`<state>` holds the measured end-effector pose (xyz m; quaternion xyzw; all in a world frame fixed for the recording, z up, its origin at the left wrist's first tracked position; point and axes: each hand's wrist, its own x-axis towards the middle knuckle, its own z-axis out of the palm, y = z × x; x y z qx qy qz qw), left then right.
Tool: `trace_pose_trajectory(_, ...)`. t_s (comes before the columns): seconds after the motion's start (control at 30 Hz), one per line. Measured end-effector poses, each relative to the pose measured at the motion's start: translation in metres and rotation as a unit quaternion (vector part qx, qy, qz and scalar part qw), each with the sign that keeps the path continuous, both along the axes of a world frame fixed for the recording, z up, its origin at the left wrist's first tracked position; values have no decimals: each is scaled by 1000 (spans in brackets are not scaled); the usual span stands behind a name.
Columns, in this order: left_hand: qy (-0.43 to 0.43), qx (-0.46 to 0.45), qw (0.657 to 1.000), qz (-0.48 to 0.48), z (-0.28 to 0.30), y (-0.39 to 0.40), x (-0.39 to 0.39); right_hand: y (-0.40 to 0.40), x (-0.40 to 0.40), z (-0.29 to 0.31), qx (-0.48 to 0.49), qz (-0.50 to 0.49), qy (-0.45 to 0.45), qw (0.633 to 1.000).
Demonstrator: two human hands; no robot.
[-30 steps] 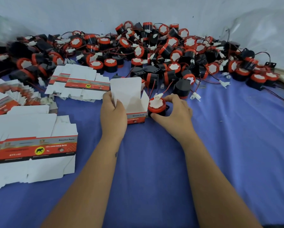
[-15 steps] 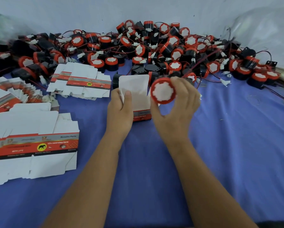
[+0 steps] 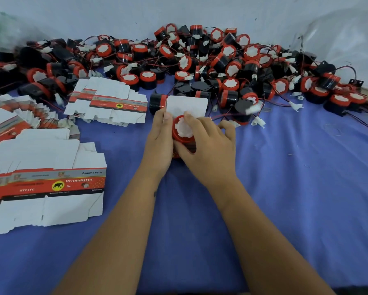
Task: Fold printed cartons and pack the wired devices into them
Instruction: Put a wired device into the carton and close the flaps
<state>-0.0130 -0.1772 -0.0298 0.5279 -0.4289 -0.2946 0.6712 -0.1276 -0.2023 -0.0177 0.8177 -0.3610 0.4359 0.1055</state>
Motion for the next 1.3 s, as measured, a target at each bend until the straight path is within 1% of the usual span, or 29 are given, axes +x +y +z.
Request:
trace_pose_trajectory(0.13,6,-4,1000,-2,1,0,0,1,2,1,-19,-27,17,999)
trace_pose_trajectory(0.3,-18,5,1000,11,2,1,0,0,-4,1,-40,-13,34,999)
trace_pose_trajectory(0.4,-29,24,999,18,4,2,0,2,-4,-2,-53,-27,43,997)
trace_pose_trajectory(0.53,-6,48,998,31,3,-1,0,-2,-4,-3,-74,-44,23,996)
trace_pose_trajectory(0.7,10,57,997,46,3,1,1,-4,-7,-5,-74,-47,40,995)
trace_pose_trajectory(0.77,-10,69,997,39,3,2,0,-3,-8,-6,-66,-25,20,997)
trace_pose_trajectory(0.8,-28,76,996,38,3,2,0,-3,-8,-5,-52,-9,-7,999)
trace_pose_trajectory(0.87,-60,85,993,47,4,2,-1,-4,-10,-2,-4,9,-102,995)
trace_pose_trajectory(0.9,-67,88,993,52,5,2,-1,-5,-12,0,32,6,-171,985)
trace_pose_trajectory(0.93,-70,90,992,56,5,1,-1,-7,-15,2,84,6,-253,964)
trace_pose_trajectory(0.97,-72,91,992,59,5,1,-1,-9,-18,6,153,6,-337,929)
trace_pose_trajectory(1.0,-76,91,991,61,5,1,-1,-13,-20,9,232,8,-409,883)
trace_pose_trajectory(1.03,-79,89,991,61,5,1,-1,-17,-23,11,307,9,-460,833)
trace_pose_trajectory(1.1,-80,89,991,56,5,0,-2,-26,-29,13,430,28,-496,754)
trace_pose_trajectory(1.13,-79,90,991,51,5,0,-2,-30,-31,13,470,61,-503,723)
trace_pose_trajectory(1.17,-80,91,991,49,4,0,-3,-32,-33,14,492,103,-508,699)
trace_pose_trajectory(1.2,-80,90,991,49,4,0,-3,-33,-34,15,497,142,-506,690)
trace_pose_trajectory(1.23,-81,90,991,49,4,0,-3,-32,-33,16,491,172,-496,695)
trace_pose_trajectory(1.3,-84,87,991,50,3,0,-3,-28,-31,19,460,199,-470,727)
